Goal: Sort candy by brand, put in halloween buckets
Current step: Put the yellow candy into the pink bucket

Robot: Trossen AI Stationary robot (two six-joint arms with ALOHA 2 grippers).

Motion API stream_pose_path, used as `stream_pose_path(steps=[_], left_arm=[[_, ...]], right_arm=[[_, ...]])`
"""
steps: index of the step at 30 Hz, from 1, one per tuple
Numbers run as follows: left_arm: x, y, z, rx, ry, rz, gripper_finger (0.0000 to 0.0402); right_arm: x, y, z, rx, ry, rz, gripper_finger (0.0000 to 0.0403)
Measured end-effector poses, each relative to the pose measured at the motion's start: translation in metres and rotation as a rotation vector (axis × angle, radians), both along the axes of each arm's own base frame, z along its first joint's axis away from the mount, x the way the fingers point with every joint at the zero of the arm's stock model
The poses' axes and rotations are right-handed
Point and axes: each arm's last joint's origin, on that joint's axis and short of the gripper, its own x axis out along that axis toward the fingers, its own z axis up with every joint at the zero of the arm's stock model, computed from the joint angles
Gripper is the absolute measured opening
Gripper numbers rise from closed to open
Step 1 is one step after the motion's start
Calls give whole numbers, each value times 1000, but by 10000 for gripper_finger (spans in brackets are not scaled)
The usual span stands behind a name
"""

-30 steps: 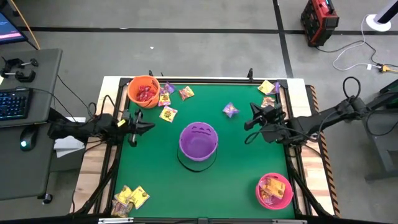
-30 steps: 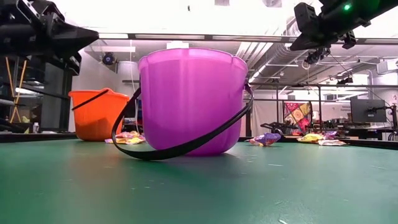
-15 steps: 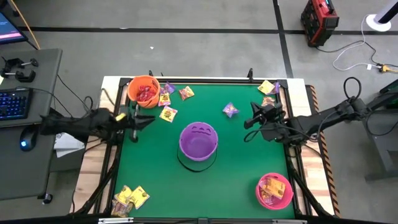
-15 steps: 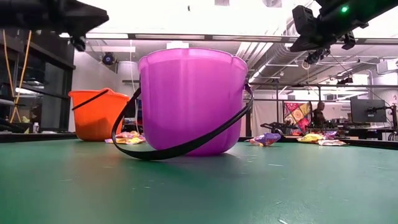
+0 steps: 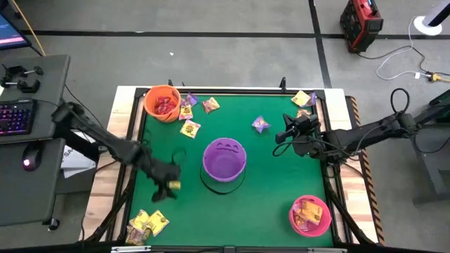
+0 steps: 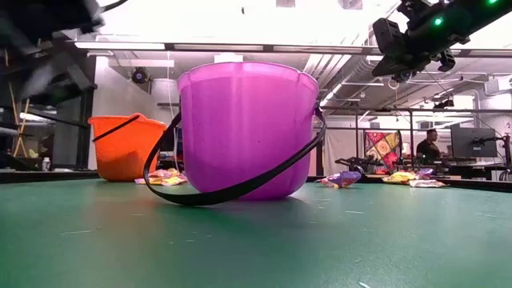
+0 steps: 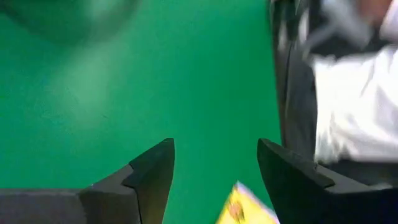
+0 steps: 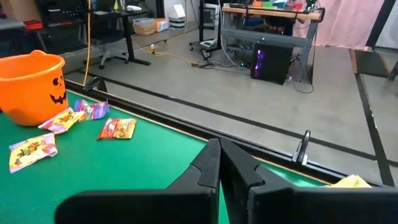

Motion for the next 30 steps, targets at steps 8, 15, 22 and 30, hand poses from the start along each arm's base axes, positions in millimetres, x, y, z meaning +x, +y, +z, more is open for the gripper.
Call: stream_pose_path(steps=[8,15,22,30], left_arm=[[-6,-74,-31,112,352,-101,208],[-10,-115,-45,444,492,-252,202],[-12,-134,-63,542,508,-314,201],[5,-120,-46,663,354,-258,88]], right_arm=[[0,0,0,11,-1,12,0],[0,0,0,-12,-5,-18,0],[-1,0,0,-17,-1,-21,0],[0,0,1,-16,-9,-21,0]])
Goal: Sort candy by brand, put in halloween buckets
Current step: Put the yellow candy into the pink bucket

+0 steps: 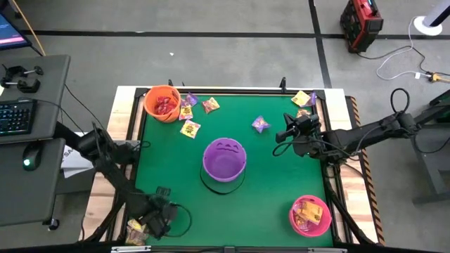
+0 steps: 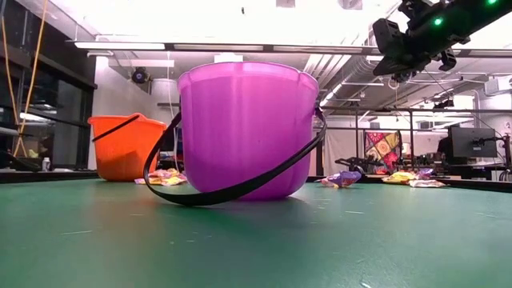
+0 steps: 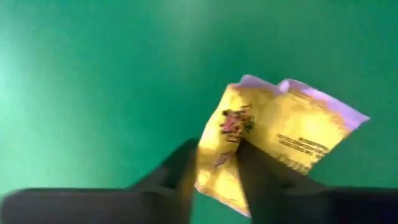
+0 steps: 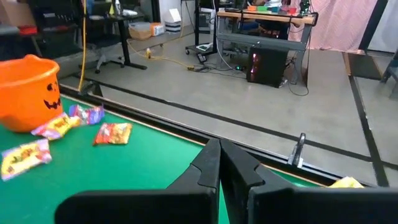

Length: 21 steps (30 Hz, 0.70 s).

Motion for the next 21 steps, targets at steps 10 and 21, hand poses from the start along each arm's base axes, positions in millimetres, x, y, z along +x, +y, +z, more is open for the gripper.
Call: stream_pose_path(steps=[10,21], left_arm=[[56,44,86,150,-604,-79,8],[150,84,97,106,-1013,-271,1]], right_arm=[[7,5,13,46,-172,40,0],[7,17,19,-56,-61,126,0]])
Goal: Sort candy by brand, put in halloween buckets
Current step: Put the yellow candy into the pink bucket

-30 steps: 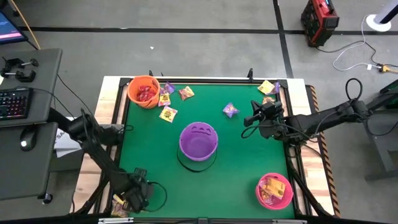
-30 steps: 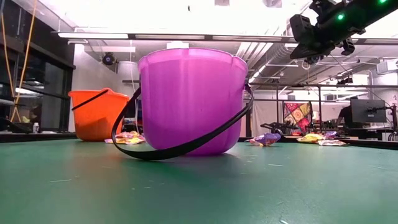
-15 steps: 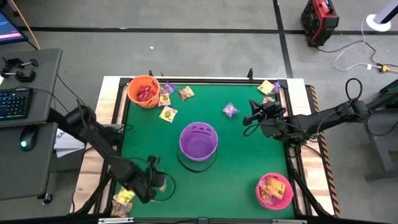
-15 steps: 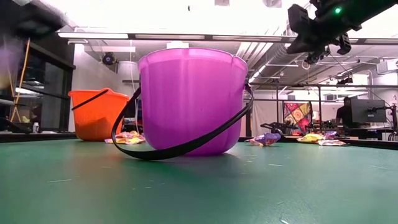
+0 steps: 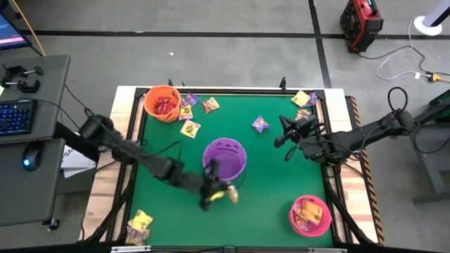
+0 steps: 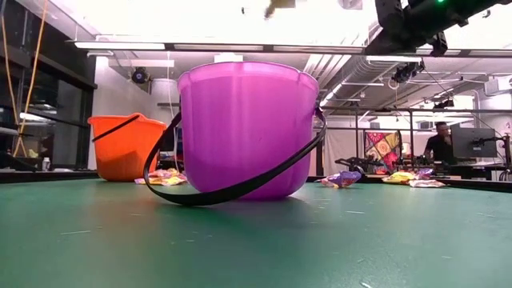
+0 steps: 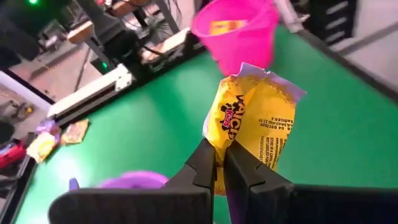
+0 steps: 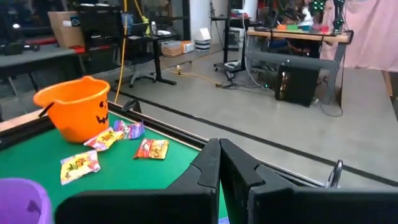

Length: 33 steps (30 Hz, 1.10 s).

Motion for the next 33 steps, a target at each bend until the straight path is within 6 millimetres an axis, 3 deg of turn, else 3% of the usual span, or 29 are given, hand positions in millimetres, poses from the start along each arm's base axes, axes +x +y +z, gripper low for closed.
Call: stream_pose_path(steps=[6,14,19,33], left_arm=[[42,29,-28,-107,-95,-57,1],[66,37,-45,-175,-294,-114,1],[72,42,-43,-204,-388,-141,0],[85,41,-13,-221,-460,-202,0]], right_arm=[[-4,3,4,-6,-7,19,0],[-8,7,9,8,-49,47,0],[-8,9,11,15,-68,56,0],[-8,12,12,-19,-27,92,0]])
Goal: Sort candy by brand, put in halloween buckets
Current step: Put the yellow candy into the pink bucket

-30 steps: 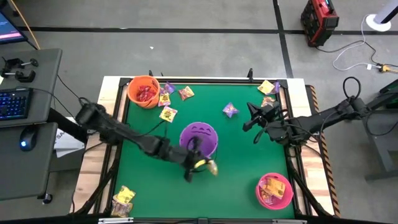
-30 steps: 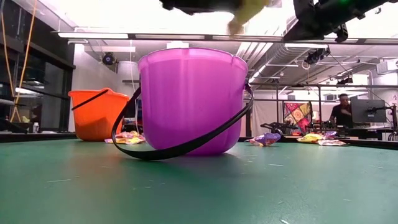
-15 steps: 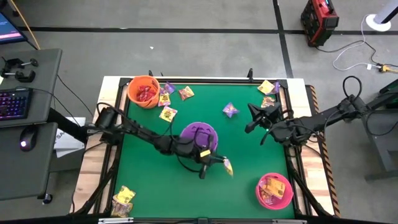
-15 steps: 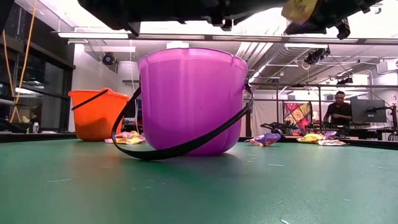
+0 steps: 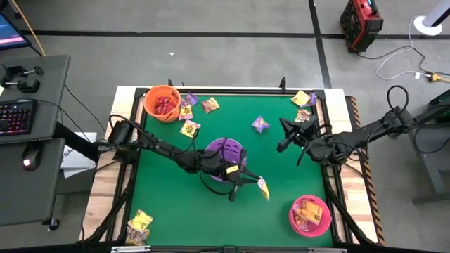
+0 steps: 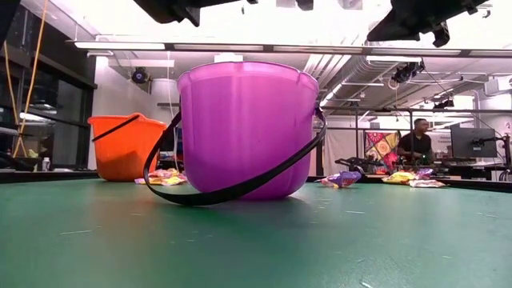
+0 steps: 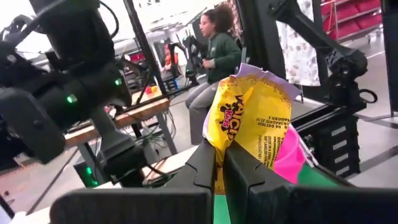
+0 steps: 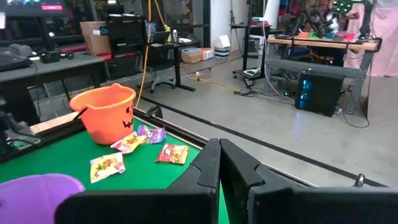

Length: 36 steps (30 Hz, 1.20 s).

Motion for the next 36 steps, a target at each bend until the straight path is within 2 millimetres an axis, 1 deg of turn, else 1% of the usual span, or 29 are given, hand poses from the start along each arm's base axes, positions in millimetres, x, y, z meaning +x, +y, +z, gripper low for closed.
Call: stream_pose_path(steps=[2,5,10,13,21,27,33,36], left_arm=[[0,0,1,3,-5,-7,0],[-1,-6,0,2,4,-50,0],[-8,-27,-4,43,47,-104,0],[-11,-35,-3,47,54,-107,0],[-14,-34,4,14,62,-69,0],[-15,-33,9,-30,65,-69,0],[-14,-31,7,-18,79,-64,0],[-13,-28,7,14,66,-56,0]], right_arm=[[0,2,1,-7,5,14,0],[-1,4,1,-20,16,30,0],[-2,9,1,-39,37,61,0],[-3,11,1,-59,57,76,0],[-2,12,4,-51,34,88,0],[0,15,3,-40,43,176,0],[1,17,-1,-31,87,288,0],[1,17,-4,-52,141,330,0]])
